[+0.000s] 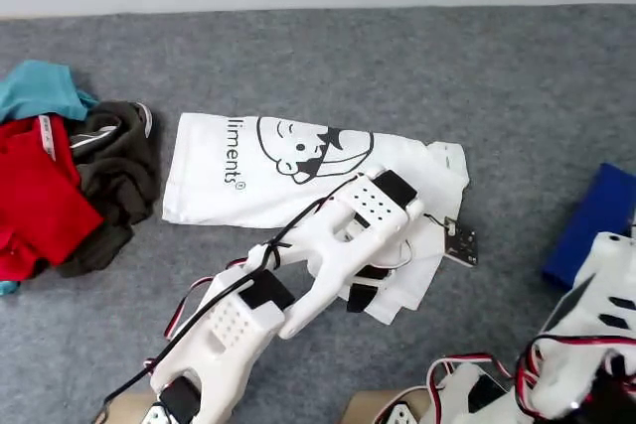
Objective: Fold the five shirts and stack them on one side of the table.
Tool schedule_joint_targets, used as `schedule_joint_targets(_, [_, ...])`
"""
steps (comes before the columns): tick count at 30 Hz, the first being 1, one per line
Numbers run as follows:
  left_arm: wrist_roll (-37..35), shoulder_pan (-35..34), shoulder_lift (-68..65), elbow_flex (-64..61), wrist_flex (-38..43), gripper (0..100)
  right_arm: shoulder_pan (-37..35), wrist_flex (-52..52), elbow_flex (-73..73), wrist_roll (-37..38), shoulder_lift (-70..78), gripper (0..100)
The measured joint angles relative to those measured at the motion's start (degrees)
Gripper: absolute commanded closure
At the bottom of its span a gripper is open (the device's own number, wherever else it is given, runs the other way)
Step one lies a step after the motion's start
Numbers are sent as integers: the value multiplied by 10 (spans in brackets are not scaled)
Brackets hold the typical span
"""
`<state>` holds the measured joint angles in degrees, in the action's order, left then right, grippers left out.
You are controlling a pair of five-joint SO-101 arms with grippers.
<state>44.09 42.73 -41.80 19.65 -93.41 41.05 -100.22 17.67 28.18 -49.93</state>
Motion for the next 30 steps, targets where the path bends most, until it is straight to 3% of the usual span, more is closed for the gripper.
schedule_joint_targets(10, [0,4,-19,18,-1,991,0,-1,0,0,0,983])
schedule_joint_targets(21, [-15,10,-20,23,-2,994,0,-1,0,0,0,983])
schedule_joint_targets(30, [-18,-9,-25,131,-29,994,0,-1,0,0,0,983])
